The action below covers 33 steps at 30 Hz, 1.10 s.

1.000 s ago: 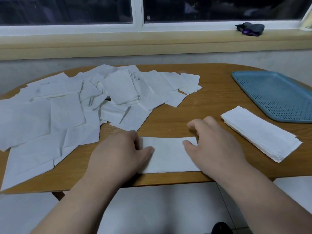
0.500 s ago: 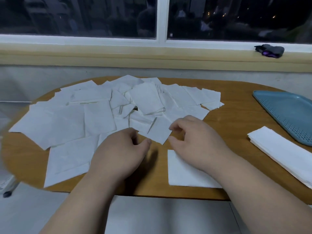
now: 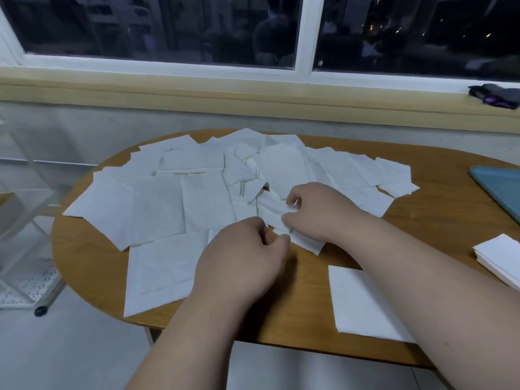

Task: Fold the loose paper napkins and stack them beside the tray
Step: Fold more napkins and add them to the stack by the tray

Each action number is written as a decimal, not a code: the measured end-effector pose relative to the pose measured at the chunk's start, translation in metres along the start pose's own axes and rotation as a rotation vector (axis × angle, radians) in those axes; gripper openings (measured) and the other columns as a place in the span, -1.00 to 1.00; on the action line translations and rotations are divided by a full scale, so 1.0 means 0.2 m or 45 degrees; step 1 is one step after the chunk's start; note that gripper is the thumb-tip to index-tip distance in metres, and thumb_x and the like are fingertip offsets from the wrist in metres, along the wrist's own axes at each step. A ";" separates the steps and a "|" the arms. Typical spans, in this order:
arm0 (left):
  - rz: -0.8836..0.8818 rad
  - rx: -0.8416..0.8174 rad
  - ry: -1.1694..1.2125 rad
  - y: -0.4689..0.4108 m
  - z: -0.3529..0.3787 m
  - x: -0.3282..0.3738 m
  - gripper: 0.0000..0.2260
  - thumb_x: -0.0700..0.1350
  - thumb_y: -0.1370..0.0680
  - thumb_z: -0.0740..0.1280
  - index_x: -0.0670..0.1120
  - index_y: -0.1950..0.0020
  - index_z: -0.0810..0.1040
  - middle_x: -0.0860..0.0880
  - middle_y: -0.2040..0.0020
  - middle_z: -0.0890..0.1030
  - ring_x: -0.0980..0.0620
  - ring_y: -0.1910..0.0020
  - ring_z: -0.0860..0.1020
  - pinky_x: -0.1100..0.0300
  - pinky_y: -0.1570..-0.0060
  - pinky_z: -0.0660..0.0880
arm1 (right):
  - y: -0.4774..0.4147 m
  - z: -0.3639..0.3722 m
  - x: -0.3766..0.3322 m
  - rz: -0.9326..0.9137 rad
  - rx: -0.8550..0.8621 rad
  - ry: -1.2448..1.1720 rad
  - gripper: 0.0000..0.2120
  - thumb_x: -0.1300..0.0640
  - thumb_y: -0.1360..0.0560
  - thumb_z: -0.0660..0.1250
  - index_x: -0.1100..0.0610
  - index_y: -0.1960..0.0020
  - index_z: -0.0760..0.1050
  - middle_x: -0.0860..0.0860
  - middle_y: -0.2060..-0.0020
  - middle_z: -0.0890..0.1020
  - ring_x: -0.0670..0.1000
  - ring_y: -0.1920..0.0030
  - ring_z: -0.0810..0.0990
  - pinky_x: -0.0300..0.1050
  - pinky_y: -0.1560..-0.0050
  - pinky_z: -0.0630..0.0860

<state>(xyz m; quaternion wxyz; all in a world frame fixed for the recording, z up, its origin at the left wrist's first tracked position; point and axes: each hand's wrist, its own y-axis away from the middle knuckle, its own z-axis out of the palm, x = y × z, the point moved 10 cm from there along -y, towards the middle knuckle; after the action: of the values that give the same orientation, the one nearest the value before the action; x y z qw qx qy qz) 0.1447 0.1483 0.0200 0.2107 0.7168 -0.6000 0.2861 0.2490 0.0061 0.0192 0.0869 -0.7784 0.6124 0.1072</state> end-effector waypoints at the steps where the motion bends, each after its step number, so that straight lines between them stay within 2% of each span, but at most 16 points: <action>1: 0.002 -0.003 0.003 0.00 0.00 0.00 -0.70 0.19 -0.50 0.30 -0.03 0.22 0.48 0.05 0.34 0.58 0.11 0.28 0.55 0.16 0.34 0.39 | 0.00 0.01 -0.01 -0.004 -0.001 0.019 -0.69 -0.12 -0.44 0.37 -0.08 -0.15 0.50 -0.12 -0.04 0.48 -0.02 -0.04 0.51 -0.06 0.00 0.51; 3: 0.001 -0.005 0.001 0.00 0.00 0.00 -0.69 0.20 -0.51 0.29 -0.02 0.23 0.48 0.06 0.34 0.57 0.12 0.27 0.54 0.17 0.35 0.35 | -0.01 0.02 -0.02 -0.011 0.008 0.052 -0.71 -0.14 -0.44 0.37 -0.08 -0.10 0.49 -0.12 -0.01 0.47 -0.01 -0.02 0.52 -0.06 0.03 0.50; 6: -0.001 -0.003 0.003 0.00 0.00 0.00 -0.70 0.20 -0.52 0.29 -0.02 0.21 0.49 0.05 0.33 0.58 0.12 0.26 0.54 0.16 0.35 0.36 | -0.03 0.03 -0.03 -0.018 0.018 0.060 -0.80 -0.07 -0.50 0.33 -0.06 -0.09 0.51 -0.10 -0.04 0.51 0.01 -0.04 0.53 -0.04 -0.01 0.53; 10: -0.005 -0.006 0.016 0.01 0.00 0.00 -0.69 0.20 -0.52 0.28 -0.02 0.21 0.50 0.04 0.32 0.58 0.11 0.26 0.54 0.16 0.34 0.38 | -0.06 0.04 -0.01 0.023 0.008 0.055 -0.80 -0.02 -0.52 0.30 -0.01 -0.12 0.51 -0.08 -0.03 0.55 0.02 -0.04 0.54 -0.01 -0.05 0.56; 12: -0.003 -0.006 0.016 0.01 0.00 0.01 -0.70 0.20 -0.52 0.28 -0.02 0.20 0.50 0.04 0.31 0.58 0.11 0.26 0.54 0.16 0.33 0.41 | -0.07 0.04 0.01 0.048 0.011 0.034 -0.81 -0.01 -0.52 0.30 -0.01 -0.10 0.49 -0.08 0.00 0.55 0.02 -0.02 0.54 -0.04 -0.01 0.55; 16: -0.002 -0.009 0.013 0.00 0.01 0.01 -0.70 0.19 -0.52 0.28 -0.02 0.20 0.50 0.04 0.31 0.59 0.12 0.27 0.54 0.17 0.33 0.40 | -0.09 0.05 0.02 0.052 0.002 0.003 -0.99 0.07 -0.54 0.28 -0.02 0.05 0.47 -0.08 0.10 0.55 0.00 0.05 0.54 -0.12 0.14 0.45; 21: -0.002 -0.012 0.009 0.00 0.01 0.01 -0.71 0.20 -0.52 0.28 -0.01 0.21 0.50 0.05 0.31 0.58 0.12 0.26 0.54 0.16 0.33 0.38 | -0.08 0.04 0.00 0.029 -0.009 0.019 -0.97 0.04 -0.52 0.29 -0.01 0.06 0.48 -0.07 0.11 0.55 0.00 0.08 0.54 -0.09 0.13 0.51; 23: -0.001 -0.016 0.009 -0.01 0.01 0.01 -0.70 0.19 -0.52 0.28 -0.01 0.21 0.50 0.05 0.32 0.58 0.12 0.26 0.54 0.16 0.34 0.38 | -0.05 0.03 -0.01 -0.008 -0.002 0.008 -0.86 -0.07 -0.46 0.33 -0.04 0.05 0.46 -0.10 0.07 0.51 -0.02 0.06 0.53 -0.05 0.08 0.53; 26: 0.012 -0.014 -0.023 -0.01 0.01 0.01 -0.73 0.17 -0.53 0.26 -0.01 0.20 0.51 0.04 0.30 0.59 0.11 0.25 0.55 0.16 0.35 0.39 | -0.01 0.05 -0.05 -0.068 -0.039 0.050 -0.61 -0.28 -0.37 0.37 -0.09 -0.07 0.47 -0.13 -0.01 0.46 -0.04 -0.02 0.50 -0.01 -0.03 0.54; 28: 0.020 -0.019 -0.031 -0.01 0.01 0.01 -0.74 0.15 -0.53 0.25 0.00 0.20 0.53 0.04 0.29 0.60 0.11 0.24 0.55 0.16 0.33 0.42 | 0.00 0.07 -0.06 -0.097 -0.050 0.068 -0.57 -0.31 -0.36 0.38 -0.10 -0.11 0.48 -0.13 -0.03 0.45 -0.03 -0.06 0.47 0.01 -0.06 0.53; 33: 0.015 -0.026 -0.020 -0.01 0.02 0.01 -0.79 0.11 -0.51 0.26 0.01 0.20 0.54 0.05 0.28 0.60 0.11 0.23 0.55 0.15 0.29 0.47 | -0.01 0.04 -0.10 -0.199 0.038 0.142 -0.90 -0.10 -0.52 0.29 -0.11 0.06 0.43 -0.13 0.04 0.46 -0.02 -0.02 0.49 -0.10 0.12 0.42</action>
<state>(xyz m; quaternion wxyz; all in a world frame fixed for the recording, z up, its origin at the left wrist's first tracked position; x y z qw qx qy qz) 0.1469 0.1441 0.0188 0.2117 0.7132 -0.6088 0.2756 0.2449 0.0275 0.0167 0.0722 -0.8272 0.5552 0.0474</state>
